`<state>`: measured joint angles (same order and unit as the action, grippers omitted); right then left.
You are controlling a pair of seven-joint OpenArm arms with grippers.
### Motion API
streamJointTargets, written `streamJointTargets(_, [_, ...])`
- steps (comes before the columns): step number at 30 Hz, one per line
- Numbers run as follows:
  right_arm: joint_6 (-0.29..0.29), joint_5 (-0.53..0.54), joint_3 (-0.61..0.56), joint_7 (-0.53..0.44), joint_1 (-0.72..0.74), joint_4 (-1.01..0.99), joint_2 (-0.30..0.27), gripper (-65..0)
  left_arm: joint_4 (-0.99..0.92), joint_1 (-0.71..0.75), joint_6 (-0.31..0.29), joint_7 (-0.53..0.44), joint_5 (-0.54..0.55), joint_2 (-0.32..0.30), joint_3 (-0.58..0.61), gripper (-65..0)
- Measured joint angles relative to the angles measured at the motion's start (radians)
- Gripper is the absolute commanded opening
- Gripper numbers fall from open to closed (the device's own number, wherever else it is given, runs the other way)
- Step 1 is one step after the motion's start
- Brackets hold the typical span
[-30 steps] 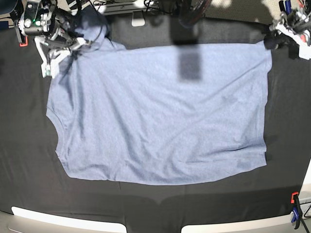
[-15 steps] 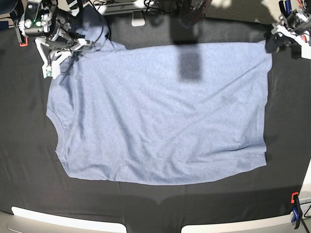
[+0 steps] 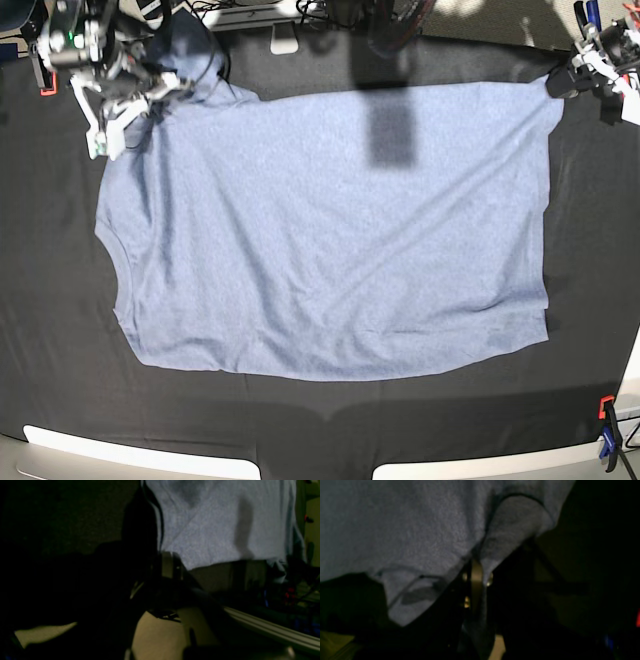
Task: Layout the t-shirt on the table in an organized manner, then fold the t-shirt properly
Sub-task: 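Lift the shirt edge with both grippers and fold it over the shirt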
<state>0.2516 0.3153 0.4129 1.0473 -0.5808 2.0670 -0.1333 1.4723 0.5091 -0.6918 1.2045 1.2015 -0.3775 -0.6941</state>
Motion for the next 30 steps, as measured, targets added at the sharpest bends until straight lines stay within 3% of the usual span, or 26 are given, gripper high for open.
streamJointTargets(10, [-0.001, 0.011, 0.078, 0.044, -0.098, 0.089, 0.0, -65.0, 0.0, 0.0, 0.0, 0.053, 0.113, -0.005, -0.093, -65.0])
streamJointTargets(22, [-0.001, 0.014, 0.085, 0.016, -0.036, 0.089, 0.0, -65.0, 0.006, -0.049, 0.0, 0.063, 0.171, -0.004, -0.109, -65.0])
streamJointTargets(30, [0.001, 0.018, 0.084, -0.037, 0.142, 0.075, 0.0, -65.0, -0.003, -0.167, -0.001, -0.101, -0.088, 0.033, -0.09, -65.0])
